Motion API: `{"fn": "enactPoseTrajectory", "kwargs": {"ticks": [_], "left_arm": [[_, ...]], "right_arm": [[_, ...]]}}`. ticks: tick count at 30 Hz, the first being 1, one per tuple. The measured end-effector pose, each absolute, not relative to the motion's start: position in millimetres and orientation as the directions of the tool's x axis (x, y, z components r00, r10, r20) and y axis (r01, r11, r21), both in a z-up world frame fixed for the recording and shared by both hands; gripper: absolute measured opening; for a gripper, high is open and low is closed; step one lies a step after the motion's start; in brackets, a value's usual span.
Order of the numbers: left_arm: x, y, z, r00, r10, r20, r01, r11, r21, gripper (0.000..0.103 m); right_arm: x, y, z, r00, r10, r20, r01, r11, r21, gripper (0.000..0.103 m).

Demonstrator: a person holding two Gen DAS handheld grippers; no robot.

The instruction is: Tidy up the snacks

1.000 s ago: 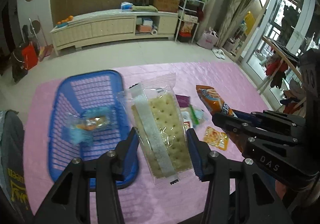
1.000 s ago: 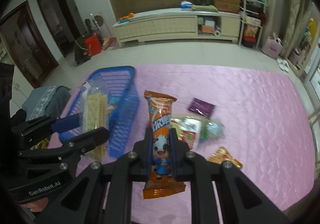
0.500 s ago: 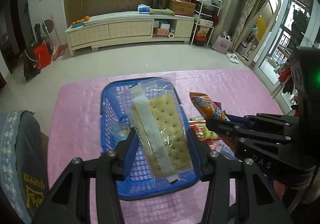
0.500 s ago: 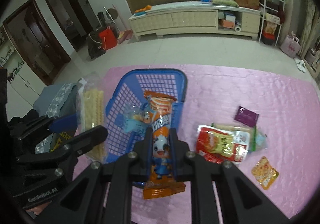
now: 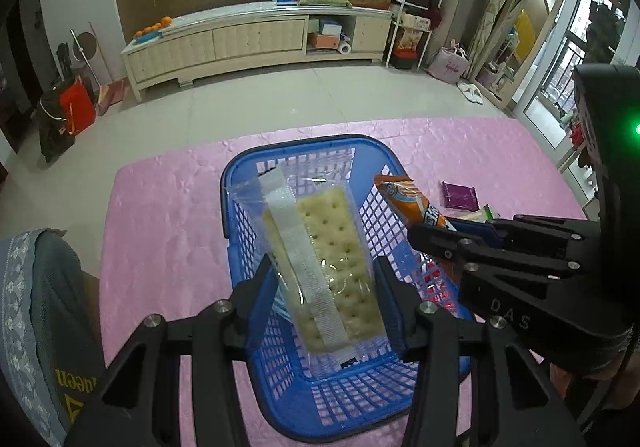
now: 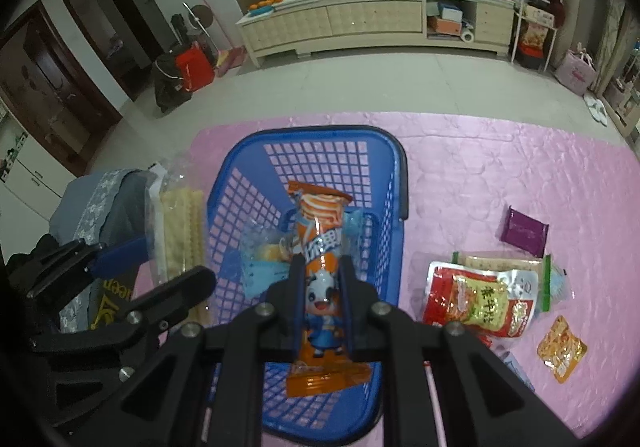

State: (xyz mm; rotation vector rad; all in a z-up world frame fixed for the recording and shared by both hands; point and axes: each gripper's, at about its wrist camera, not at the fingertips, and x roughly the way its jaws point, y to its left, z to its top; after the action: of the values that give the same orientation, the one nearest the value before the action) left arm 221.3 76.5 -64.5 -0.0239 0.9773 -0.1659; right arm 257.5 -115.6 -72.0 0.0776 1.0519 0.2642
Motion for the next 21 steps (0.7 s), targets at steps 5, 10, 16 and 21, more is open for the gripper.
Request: {"fn": "enactPoseTrajectory", "kwargs": {"ticks": [5,10,16,21], "left_arm": [[235,80,-72,0.54,-0.156,-0.827,0.14,0.986,-0.095,0.045],[245,83,-77,0.534,-0.153,-0.832,0.127,0.987,-0.1,0.045],[246,89,-79,0.533,-0.151,-0.832,0.106,0.988,-0.111,0.046],[244,86,-77,0.526,-0.149,-0.837,0.107,0.988,-0.109,0.046]], "right_arm": [[273,-111,-80,0.462,0.229,-0.857,-0.165,0.971,0.171,0.019],[293,-104,-86,0.499,0.165,-0.851,-0.161,0.982,0.096,0.029],[298,-114,-89,0.516,0.116,-0.849,-0.15,0.988,0.044,0.083],[293,-129,-85,0.516,0.114,-0.849,-0.126,0.99,0.056,0.085]]}}
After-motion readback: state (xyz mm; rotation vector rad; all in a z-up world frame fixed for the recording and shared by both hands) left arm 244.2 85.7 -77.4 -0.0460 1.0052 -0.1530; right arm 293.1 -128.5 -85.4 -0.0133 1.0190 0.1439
